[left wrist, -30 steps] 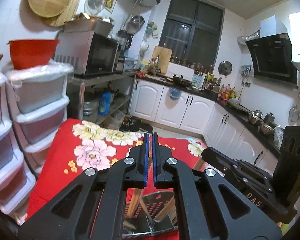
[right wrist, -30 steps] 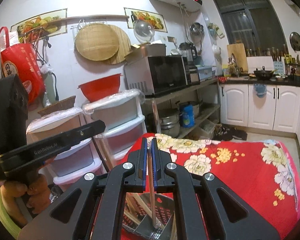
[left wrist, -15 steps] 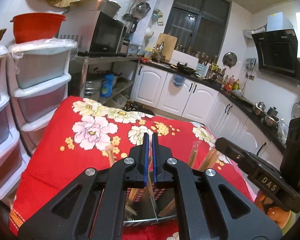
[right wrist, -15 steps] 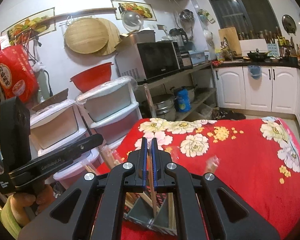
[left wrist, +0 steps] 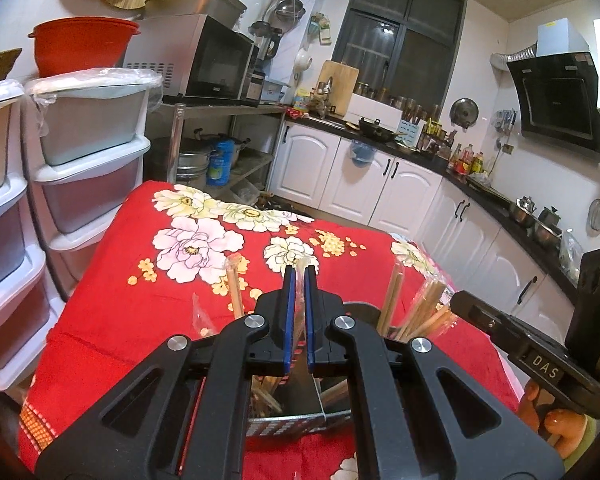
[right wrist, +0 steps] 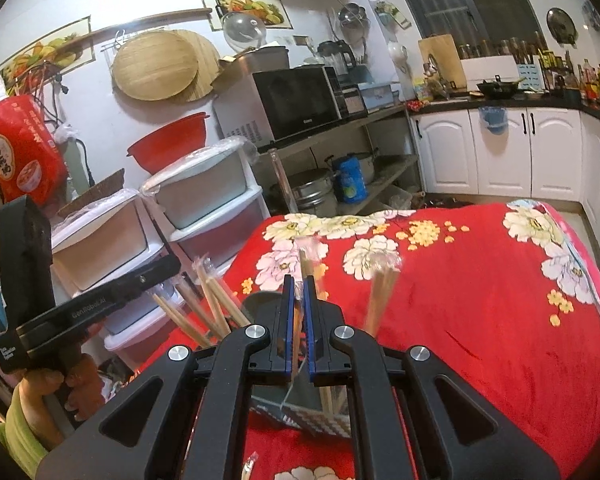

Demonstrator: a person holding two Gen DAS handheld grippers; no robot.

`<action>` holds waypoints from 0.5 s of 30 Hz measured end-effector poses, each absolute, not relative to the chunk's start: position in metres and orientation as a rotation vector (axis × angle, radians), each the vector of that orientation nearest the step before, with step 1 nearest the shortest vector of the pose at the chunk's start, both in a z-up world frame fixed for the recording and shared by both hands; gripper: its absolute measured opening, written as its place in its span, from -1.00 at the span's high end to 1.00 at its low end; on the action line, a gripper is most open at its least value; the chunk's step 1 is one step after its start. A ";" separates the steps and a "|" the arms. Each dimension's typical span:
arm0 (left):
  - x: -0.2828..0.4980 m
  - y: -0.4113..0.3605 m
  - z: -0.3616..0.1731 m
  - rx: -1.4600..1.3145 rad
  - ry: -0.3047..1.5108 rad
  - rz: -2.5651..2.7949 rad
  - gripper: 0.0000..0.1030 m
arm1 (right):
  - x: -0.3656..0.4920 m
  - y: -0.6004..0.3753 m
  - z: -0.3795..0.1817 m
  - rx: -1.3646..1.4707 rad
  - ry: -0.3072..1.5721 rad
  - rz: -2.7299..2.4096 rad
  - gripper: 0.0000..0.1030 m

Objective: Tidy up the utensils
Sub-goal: 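Lower the left gripper's pair into a caddy slot while the right gripper lowers its pair, then open both grippers and pull them back from the caddy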

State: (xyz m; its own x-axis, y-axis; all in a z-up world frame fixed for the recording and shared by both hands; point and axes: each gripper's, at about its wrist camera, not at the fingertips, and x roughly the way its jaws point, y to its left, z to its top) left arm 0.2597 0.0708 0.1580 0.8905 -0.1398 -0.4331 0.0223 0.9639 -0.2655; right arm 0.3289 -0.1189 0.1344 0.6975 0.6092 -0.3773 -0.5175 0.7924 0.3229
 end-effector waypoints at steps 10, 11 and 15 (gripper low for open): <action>0.247 0.070 0.148 -0.258 0.485 -0.084 0.73 | 0.319 -0.127 0.127 0.199 0.505 0.617 0.56; 0.245 0.070 0.148 -0.258 0.486 -0.082 0.67 | 0.317 -0.127 0.127 0.197 0.505 0.616 0.53; 0.239 0.069 0.147 -0.263 0.490 -0.080 0.55 | 0.312 -0.130 0.125 0.196 0.507 0.611 0.45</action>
State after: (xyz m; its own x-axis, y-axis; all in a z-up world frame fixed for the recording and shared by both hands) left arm 0.2393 0.0692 0.1469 0.8799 -0.1387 -0.4545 0.0133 0.9633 -0.2682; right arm 0.3123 -0.1302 0.1248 0.7018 0.5924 -0.3956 -0.4986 0.8051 0.3213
